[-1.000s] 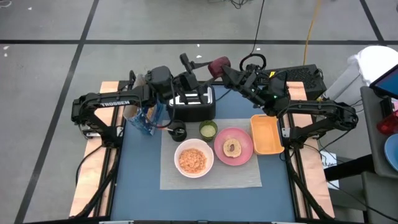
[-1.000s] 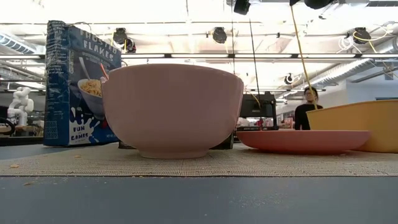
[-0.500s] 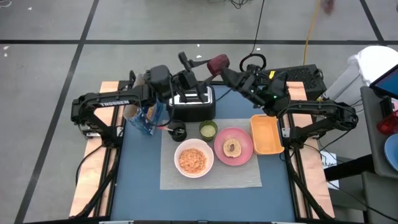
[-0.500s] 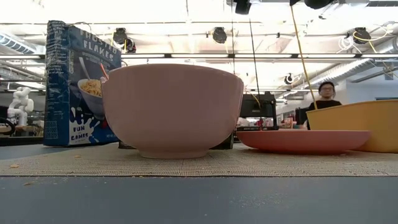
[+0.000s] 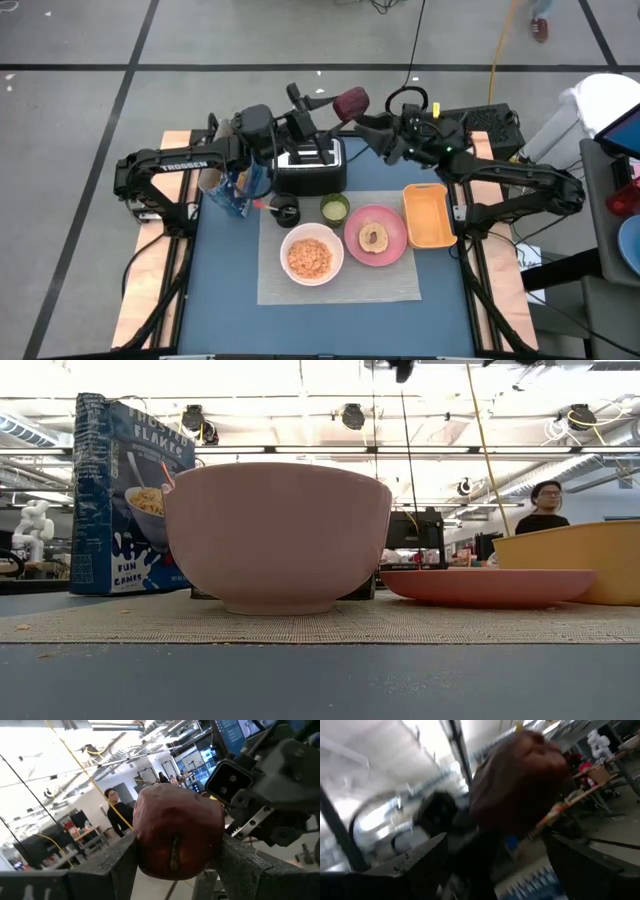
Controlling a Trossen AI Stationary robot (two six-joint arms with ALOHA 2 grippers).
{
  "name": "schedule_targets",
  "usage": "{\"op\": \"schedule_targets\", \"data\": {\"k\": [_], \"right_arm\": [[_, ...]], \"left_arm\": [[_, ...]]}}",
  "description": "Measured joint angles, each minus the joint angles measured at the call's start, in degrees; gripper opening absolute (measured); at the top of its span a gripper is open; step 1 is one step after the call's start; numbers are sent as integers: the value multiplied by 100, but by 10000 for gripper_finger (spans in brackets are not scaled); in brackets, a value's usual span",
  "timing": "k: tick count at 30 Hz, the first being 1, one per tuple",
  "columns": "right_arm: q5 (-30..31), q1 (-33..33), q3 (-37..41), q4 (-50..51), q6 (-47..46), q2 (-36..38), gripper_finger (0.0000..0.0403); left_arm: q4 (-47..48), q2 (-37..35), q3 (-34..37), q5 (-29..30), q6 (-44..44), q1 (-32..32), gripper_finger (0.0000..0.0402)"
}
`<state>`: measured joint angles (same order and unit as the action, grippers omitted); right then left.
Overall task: Arrange a breakfast setting
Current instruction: Put the apple on the top right of the gray mat
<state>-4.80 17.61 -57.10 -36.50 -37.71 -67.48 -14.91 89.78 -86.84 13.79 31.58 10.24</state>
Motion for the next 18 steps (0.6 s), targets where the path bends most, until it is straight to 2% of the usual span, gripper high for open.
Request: {"op": "schedule_targets", "data": {"k": [2,5,11,18], "right_arm": [[-364,108,0,669,389,295,326],[-565,244,0,1807,975,757,327],[-563,520,0,3717,2218,1687,325],[-557,743,0,4805,2564,2447,325]], "left_arm": [[-28,2,0,25,-167,0,232],[-115,2,0,127,-388,1,232],[-188,2,0,86,-852,0,232],[-219,4,0,-377,-1502,0,232]]}}
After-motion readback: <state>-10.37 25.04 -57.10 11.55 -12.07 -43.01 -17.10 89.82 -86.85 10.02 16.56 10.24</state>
